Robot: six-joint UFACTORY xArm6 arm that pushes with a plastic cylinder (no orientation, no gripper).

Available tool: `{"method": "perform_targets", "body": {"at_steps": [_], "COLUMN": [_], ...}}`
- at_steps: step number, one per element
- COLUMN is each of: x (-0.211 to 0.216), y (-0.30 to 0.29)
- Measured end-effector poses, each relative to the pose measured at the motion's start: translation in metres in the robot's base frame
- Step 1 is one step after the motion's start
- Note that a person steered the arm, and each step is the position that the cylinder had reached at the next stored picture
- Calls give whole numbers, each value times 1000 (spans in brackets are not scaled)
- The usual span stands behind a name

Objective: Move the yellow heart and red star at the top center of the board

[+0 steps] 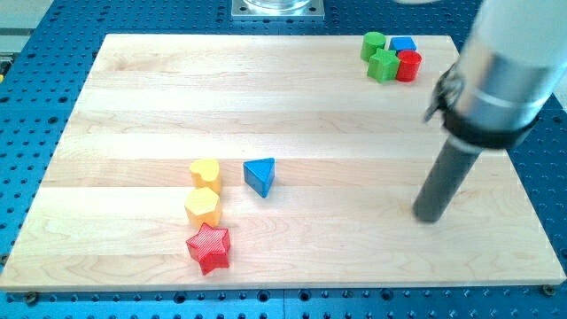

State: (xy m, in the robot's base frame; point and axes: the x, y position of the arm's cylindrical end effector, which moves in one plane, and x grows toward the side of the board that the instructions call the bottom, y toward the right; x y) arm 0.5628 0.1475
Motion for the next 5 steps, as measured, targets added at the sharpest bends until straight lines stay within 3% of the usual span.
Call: {"method": "perform_targets", "body": {"at_steps": [1, 2, 5], "x": [40, 56, 52], "y": [-85, -122, -278]}}
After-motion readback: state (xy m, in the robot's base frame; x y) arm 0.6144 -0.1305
